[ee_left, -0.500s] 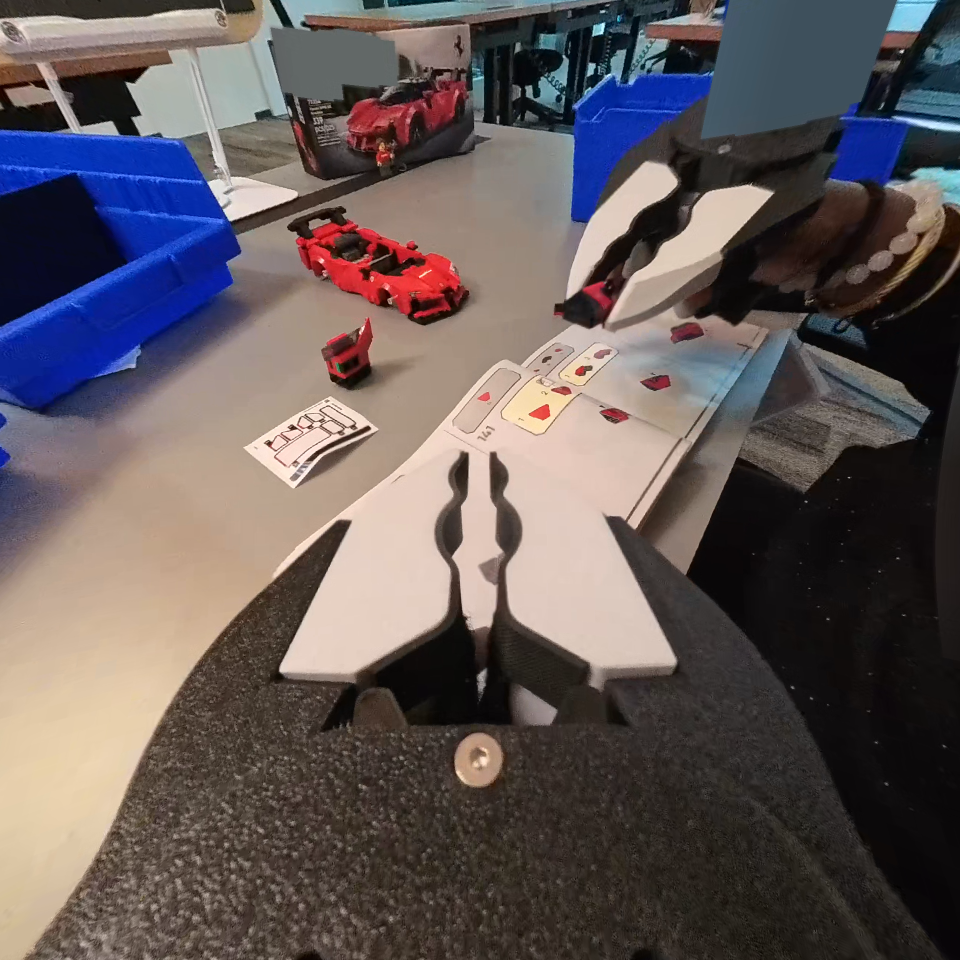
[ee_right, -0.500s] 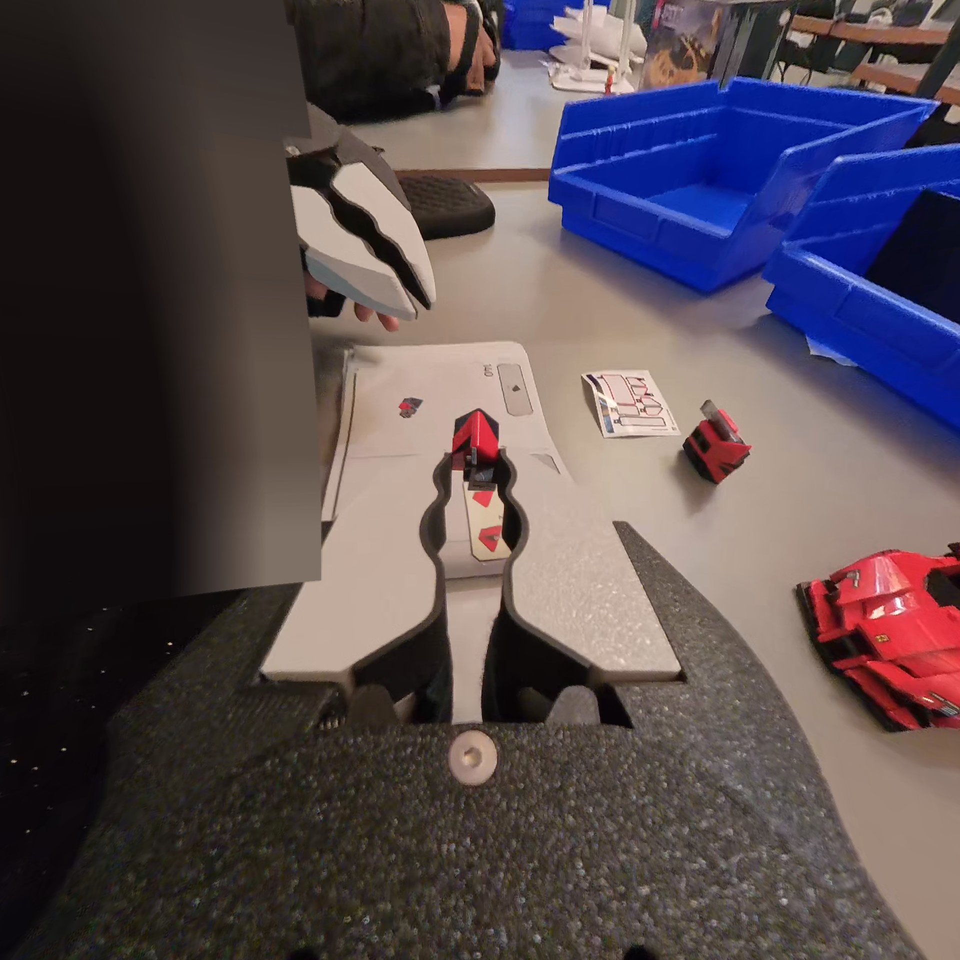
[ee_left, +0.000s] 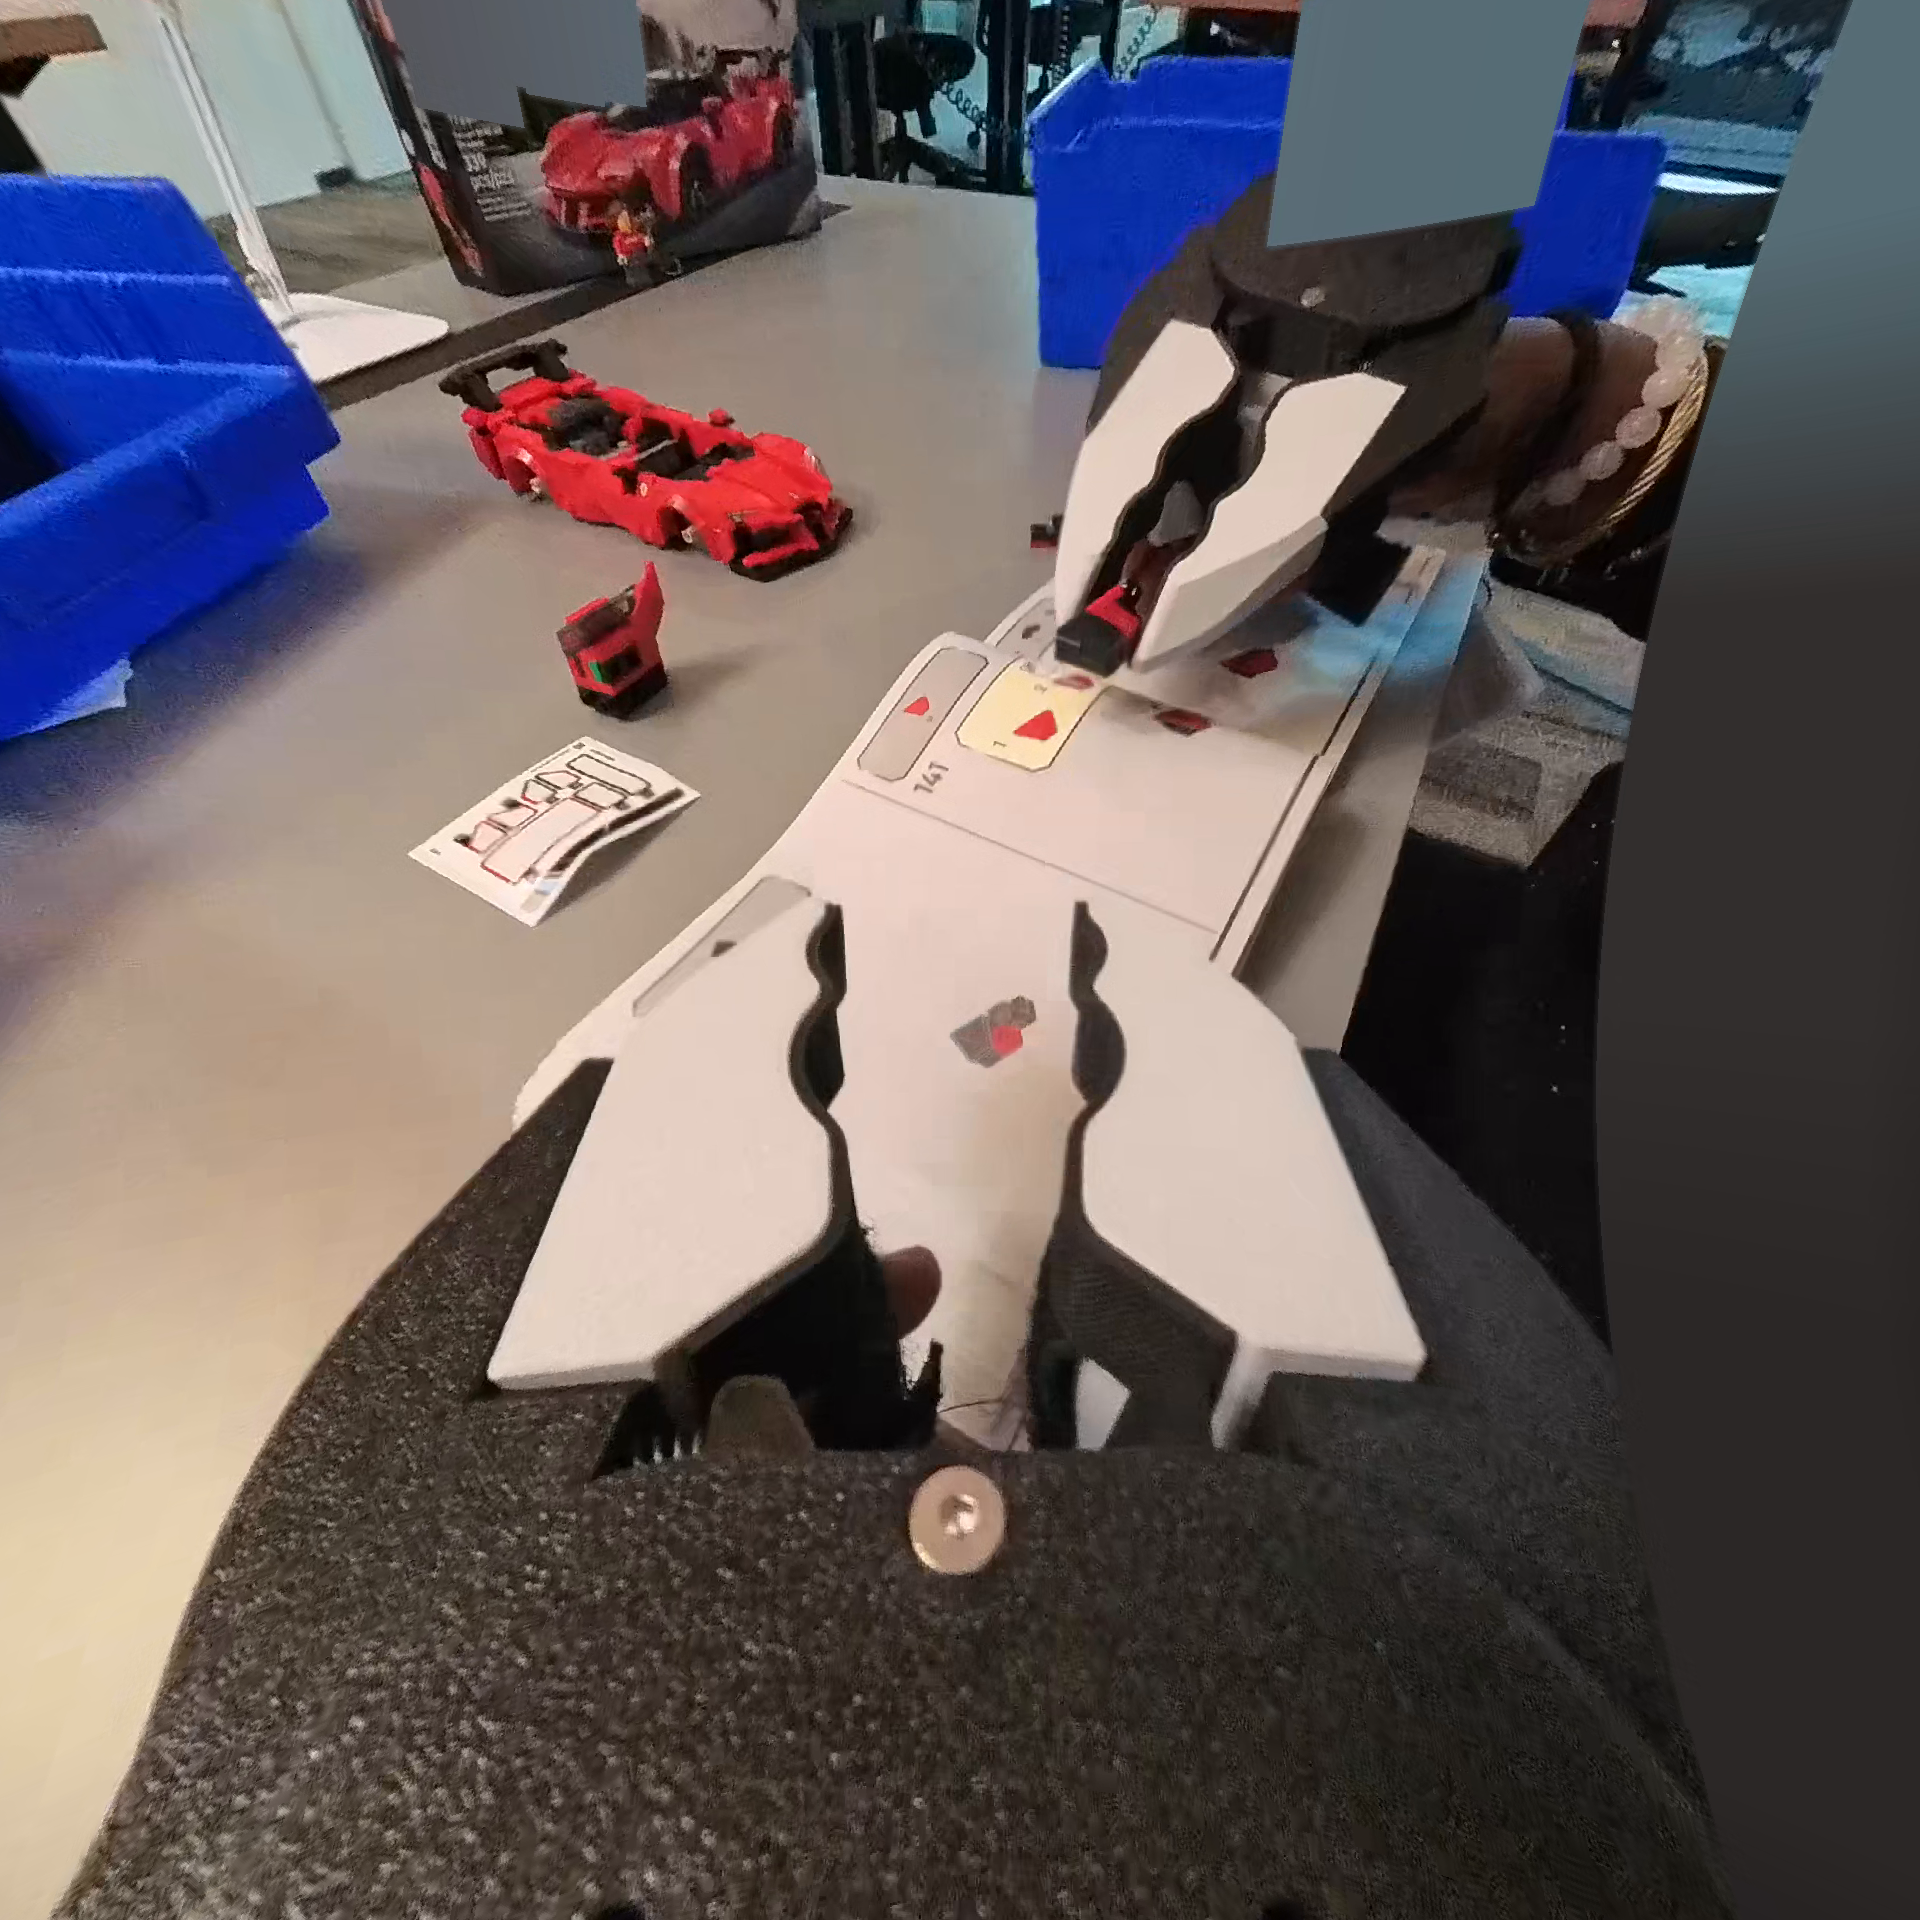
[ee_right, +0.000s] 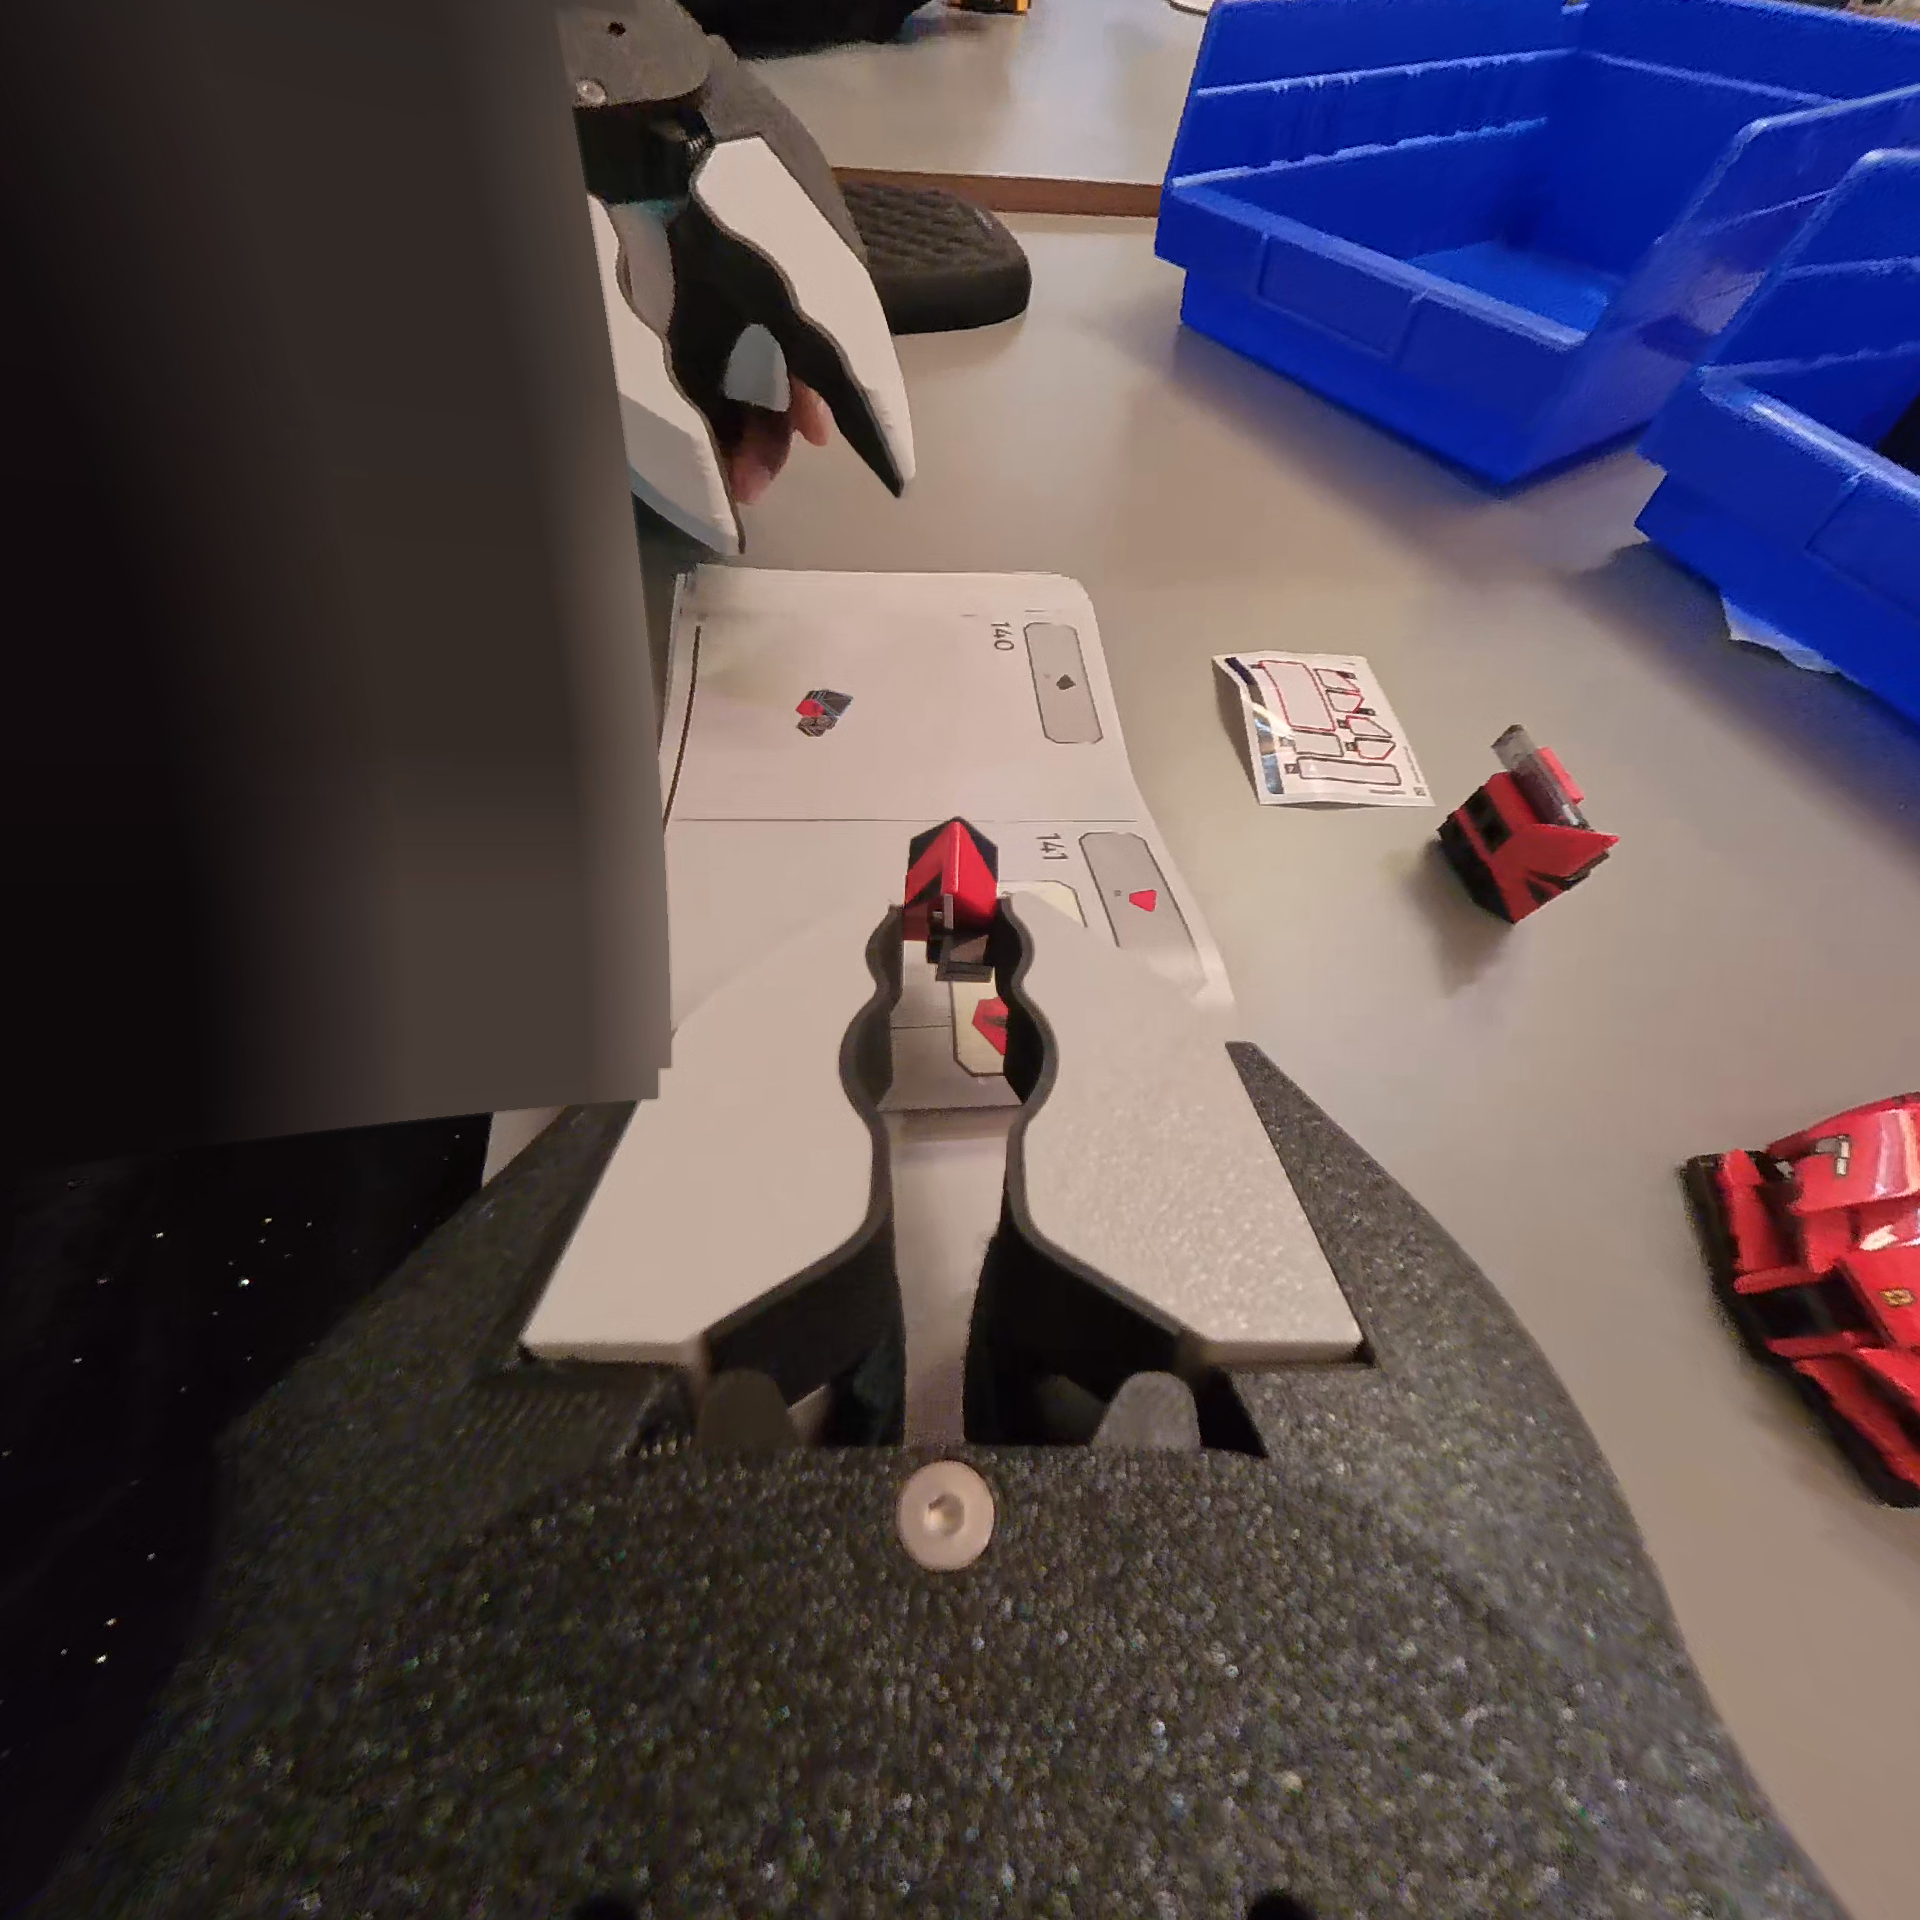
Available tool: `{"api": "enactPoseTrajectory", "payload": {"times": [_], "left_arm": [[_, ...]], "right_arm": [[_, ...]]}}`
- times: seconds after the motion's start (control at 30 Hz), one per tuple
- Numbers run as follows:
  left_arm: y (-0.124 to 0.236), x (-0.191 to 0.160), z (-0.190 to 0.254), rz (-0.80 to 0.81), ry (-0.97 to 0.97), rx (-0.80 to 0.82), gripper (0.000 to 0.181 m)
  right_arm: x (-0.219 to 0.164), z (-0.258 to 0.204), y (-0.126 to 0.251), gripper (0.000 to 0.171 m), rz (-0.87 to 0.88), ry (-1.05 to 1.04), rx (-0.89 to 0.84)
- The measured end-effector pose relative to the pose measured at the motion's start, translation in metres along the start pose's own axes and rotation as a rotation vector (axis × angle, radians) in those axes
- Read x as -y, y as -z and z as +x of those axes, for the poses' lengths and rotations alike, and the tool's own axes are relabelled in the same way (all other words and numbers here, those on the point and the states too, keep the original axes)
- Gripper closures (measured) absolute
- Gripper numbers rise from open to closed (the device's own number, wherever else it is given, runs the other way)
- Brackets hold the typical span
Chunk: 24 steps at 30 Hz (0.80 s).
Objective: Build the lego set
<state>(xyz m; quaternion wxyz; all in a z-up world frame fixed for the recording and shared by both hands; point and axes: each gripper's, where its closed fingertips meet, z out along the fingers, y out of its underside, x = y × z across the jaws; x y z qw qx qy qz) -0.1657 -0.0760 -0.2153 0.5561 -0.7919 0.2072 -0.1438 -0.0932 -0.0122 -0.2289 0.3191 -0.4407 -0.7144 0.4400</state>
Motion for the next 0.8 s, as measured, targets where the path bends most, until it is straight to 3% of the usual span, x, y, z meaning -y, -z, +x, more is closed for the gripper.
{"api": "enactPoseTrajectory", "payload": {"times": [0.8], "left_arm": [[0.001,-0.029,0.007,-0.167,-0.025,-0.061,0.139]], "right_arm": [[-0.016,-0.006,-0.013,0.155,-0.115,0.008,0.042]]}}
